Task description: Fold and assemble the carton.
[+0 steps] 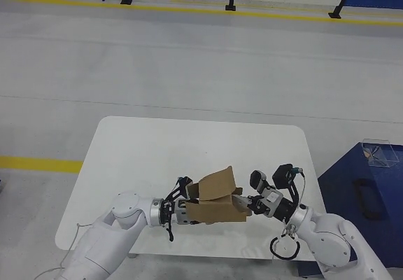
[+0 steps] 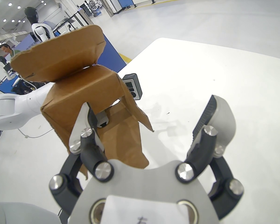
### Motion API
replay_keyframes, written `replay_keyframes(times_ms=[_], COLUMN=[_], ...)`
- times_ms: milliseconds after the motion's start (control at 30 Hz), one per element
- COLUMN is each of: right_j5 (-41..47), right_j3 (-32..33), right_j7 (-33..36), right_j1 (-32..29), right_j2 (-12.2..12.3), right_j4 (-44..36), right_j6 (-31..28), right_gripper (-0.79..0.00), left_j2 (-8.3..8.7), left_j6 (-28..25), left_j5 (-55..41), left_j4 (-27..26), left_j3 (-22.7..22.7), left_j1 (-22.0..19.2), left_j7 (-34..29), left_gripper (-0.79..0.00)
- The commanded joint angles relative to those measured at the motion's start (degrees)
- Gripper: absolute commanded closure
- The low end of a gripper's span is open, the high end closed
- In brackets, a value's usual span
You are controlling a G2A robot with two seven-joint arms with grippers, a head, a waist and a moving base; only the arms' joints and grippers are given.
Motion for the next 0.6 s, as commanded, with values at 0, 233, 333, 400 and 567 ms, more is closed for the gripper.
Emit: replay_keyframes(times_ms=[0, 233, 333, 400, 567], right_j5=[0.3, 0.5, 1.2, 1.4, 1.7], right_j3=[0.0, -0.7, 0.3, 1.5, 5.5], right_j7=[0.3, 0.7, 0.1, -0.3, -0.9], right_j1=[0.1, 1.0, 1.0, 0.7, -0.7], right_j2=[0.0, -0.2, -0.2, -0.1, 0.2], right_j4=[0.1, 1.2, 1.5, 1.5, 1.9], right_j6=[-0.1, 0.0, 0.1, 0.2, 0.5], right_gripper=[-0.785, -0.785, -0.785, -0.785, -0.785], left_j2=[0.00, 0.12, 0.20, 0.25, 0.40], left_j6=[0.0, -2.1, -3.9, -5.0, -8.5], left_j5=[0.0, 1.6, 1.5, 1.8, 2.2], left_j4=[0.0, -2.0, -2.2, -2.2, -2.8], left_j3=[0.0, -0.5, -1.2, -1.8, -3.3], left_j1=[0.0, 1.7, 2.2, 2.5, 3.4], left_j7=[0.0, 3.7, 4.7, 5.7, 8.1], left_gripper=[0.000, 0.000, 0.000, 0.000, 0.000])
